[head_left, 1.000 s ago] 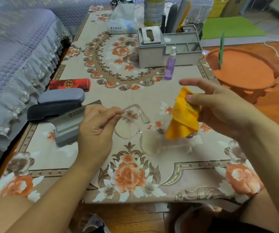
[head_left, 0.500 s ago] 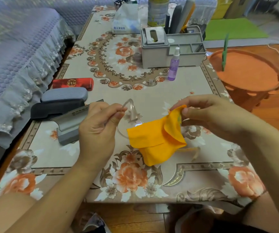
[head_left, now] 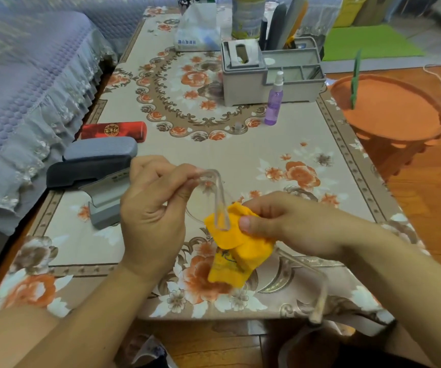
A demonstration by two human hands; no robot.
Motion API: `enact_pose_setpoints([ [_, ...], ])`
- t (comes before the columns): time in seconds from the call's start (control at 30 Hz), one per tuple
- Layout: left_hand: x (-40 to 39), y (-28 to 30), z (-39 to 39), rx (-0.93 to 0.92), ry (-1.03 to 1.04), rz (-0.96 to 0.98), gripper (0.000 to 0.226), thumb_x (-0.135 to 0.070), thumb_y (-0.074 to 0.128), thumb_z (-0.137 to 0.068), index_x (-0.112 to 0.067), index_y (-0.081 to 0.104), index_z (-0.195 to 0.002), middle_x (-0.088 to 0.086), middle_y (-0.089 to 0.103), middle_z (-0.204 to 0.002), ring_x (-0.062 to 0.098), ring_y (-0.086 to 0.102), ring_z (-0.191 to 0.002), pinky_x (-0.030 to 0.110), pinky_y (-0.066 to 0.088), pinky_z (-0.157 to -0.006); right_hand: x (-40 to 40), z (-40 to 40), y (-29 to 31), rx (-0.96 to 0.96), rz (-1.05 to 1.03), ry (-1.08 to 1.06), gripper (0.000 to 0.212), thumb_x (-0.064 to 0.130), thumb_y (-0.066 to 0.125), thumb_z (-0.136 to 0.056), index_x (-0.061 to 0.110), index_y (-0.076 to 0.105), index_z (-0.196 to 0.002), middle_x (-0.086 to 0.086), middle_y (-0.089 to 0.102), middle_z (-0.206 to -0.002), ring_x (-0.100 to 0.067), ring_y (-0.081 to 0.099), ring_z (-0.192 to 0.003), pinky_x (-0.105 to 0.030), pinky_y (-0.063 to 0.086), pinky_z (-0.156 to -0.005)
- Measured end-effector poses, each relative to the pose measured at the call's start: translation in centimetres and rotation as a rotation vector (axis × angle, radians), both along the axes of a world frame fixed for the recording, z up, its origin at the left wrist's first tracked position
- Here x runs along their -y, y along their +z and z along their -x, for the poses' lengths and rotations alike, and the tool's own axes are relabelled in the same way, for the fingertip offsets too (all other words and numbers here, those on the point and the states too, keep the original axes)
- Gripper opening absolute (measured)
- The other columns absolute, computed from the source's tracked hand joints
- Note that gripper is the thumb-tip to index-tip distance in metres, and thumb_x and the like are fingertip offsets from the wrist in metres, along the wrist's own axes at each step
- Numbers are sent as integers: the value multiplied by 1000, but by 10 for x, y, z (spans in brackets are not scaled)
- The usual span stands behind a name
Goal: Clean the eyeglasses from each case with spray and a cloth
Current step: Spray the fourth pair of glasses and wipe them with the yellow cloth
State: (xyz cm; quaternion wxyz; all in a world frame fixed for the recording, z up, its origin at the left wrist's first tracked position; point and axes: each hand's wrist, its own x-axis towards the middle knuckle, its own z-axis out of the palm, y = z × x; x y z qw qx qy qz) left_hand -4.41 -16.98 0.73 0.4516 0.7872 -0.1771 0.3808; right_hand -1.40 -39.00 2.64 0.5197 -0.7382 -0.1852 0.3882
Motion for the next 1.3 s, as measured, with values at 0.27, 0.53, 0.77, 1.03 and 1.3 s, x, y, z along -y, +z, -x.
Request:
enact_pose_setpoints([
  [0.27,-6,0,-4,-47,-9,18,12,-21,62,-99,-20,71,-106,-1,62,-90,40,55,-89,54,47,-80,-15,13,-13,-347,-290,-143,22,-6,72,-77,0,67,-97,-22,72,-92,-30,73,-75,-38,63,-68],
  [0.53,-8,-1,-7,-137,-29,111,14,-23,63,-97,-29,71,-107,-5,64,-92,25,57,-93,39,51,-83,-8,5,-10,-286,-304,-192,21,21,61,-90,16,80,-81,-5,76,-79,-16,72,-69,-26,57,-63],
  [0.77,-11,1,-6,-99,-33,13,13,-19,64,-97,-17,69,-108,-8,66,-90,37,55,-92,52,48,-82,1,1,-17,-489,-218,66,21,-8,59,-88,-9,68,-108,-21,74,-100,-29,73,-89,-46,57,-93],
  [1.03,-6,-3,-5,-238,-47,156,13,-30,61,-97,-35,72,-102,9,68,-94,17,59,-96,28,50,-89,-15,13,-12,-115,-81,-143,20,15,79,-82,8,76,-100,-13,78,-99,-31,76,-94,-51,59,-91],
  [1.3,-13,1,-8,-216,-8,150,14,-23,62,-96,-23,69,-108,14,66,-92,28,60,-93,26,49,-89,-4,12,-11,-315,-287,-230,28,14,52,-100,13,77,-87,-7,76,-81,-16,73,-68,-26,58,-60],
])
